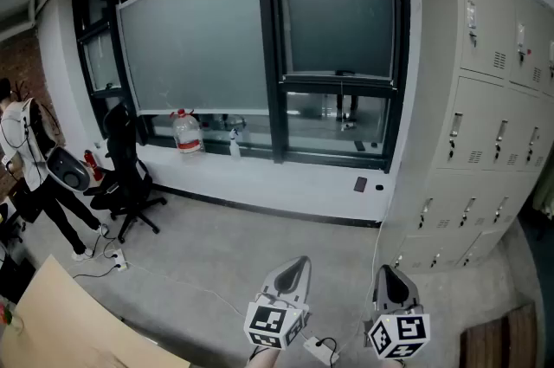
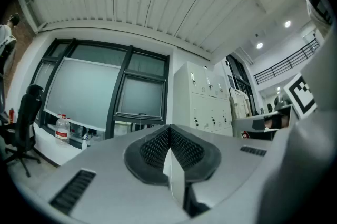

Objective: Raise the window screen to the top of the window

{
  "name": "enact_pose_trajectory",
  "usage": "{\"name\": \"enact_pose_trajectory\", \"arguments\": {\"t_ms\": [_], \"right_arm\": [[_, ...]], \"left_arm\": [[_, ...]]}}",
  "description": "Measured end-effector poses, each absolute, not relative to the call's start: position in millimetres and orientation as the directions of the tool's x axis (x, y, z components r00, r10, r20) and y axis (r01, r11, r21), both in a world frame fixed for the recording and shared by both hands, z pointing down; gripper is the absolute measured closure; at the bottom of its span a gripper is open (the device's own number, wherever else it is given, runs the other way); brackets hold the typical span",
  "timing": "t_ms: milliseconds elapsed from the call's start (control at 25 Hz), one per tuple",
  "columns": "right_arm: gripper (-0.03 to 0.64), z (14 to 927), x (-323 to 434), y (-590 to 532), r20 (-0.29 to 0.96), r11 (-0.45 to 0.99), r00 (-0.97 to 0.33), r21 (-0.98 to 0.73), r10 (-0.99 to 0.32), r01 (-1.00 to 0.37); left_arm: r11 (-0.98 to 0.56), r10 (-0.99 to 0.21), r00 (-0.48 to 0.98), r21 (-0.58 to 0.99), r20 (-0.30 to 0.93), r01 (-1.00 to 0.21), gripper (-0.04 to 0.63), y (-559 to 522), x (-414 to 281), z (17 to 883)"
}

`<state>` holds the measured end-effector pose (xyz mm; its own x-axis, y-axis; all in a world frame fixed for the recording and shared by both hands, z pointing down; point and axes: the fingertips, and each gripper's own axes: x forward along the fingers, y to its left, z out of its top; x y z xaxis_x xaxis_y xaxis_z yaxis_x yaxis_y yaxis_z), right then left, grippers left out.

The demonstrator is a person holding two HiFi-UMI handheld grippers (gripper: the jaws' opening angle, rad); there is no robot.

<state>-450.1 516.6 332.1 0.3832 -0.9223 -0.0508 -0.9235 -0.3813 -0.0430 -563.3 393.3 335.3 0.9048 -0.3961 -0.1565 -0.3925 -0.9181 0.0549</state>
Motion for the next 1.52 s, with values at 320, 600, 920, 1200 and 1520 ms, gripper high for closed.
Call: {"name": "enact_pose_trajectory", "arguments": {"t_ms": [320, 600, 920, 1200, 1520], "right_arm": [[0.612, 333, -440, 527, -0.043, -0.387, 0.389, -0.058, -0.92, -0.92], [0.612, 342, -440, 529, -0.03, -0.36, 0.364, -0.091, -0.931, -0.928], [0.612, 365, -421, 553, 0.027, -0.306, 0.305, -0.095, -0.952, -0.947], [0.612, 395, -411, 527, 0.139, -0.247, 0.235, -0.083, -0.962, -0.965], [0.612, 428, -349, 446, 0.186, -0.269, 0.243, -0.126, -0.952, -0.955]], "left_arm": [[-0.92, -0.392, 0.907, 0.052, -0.155, -0.389, 0.592, 402, -555, 334], [-0.92, -0.391, 0.906, 0.062, -0.161, -0.386, 0.594, 407, -551, 334], [-0.904, -0.428, 0.89, 0.081, -0.158, -0.42, 0.594, 422, -537, 348], [-0.904, -0.427, 0.895, 0.084, -0.131, -0.419, 0.594, 410, -519, 355], [-0.891, -0.437, 0.891, 0.194, -0.123, -0.41, 0.594, 319, -466, 390]]}}
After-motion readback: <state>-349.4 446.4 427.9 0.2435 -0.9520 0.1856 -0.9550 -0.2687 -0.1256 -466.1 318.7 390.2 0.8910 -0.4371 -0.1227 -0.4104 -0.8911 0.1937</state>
